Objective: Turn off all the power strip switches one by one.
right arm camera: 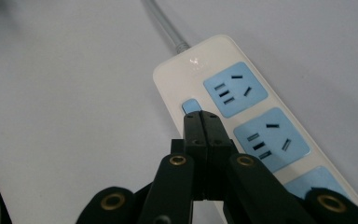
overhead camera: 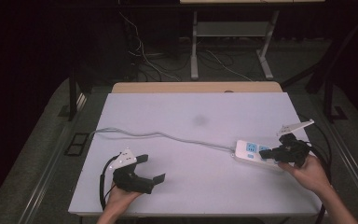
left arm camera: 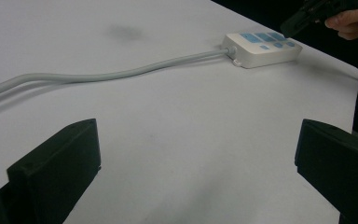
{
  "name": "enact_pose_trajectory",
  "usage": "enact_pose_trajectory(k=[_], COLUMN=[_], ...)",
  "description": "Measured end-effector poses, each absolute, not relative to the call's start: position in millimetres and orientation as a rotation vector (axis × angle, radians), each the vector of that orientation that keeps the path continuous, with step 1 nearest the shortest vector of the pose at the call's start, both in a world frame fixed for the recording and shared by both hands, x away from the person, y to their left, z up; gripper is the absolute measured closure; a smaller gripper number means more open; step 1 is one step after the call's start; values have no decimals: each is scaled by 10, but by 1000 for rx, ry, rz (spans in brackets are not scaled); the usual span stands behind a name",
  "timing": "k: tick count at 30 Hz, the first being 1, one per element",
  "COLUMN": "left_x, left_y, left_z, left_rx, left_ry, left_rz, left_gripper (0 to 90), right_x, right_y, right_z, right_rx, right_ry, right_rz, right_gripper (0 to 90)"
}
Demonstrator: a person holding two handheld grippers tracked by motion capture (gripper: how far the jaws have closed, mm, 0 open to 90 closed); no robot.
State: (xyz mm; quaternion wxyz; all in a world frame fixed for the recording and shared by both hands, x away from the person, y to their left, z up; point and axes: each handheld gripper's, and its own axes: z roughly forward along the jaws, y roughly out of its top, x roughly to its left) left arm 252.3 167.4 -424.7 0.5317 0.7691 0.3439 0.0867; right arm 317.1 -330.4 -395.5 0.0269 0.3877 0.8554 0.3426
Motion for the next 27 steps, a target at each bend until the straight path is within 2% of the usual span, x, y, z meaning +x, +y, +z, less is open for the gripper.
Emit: enact_pose_trajectory(k=[14, 27], left_x=[2525, 2526], left_y=[1679, 1679], left_z=[-4246, -4246], left_rx=[1833, 1833], left_ry=[820, 818], left_rz=[208, 207], left_gripper=[0, 0], right_x=[3255, 3346], right_y=[-3180, -3124], right_z=[-3815, -3844], right_rx=[1166, 1167], right_ry=[2652, 2660], right_rz=[1067, 1050], right_gripper=[900, 900])
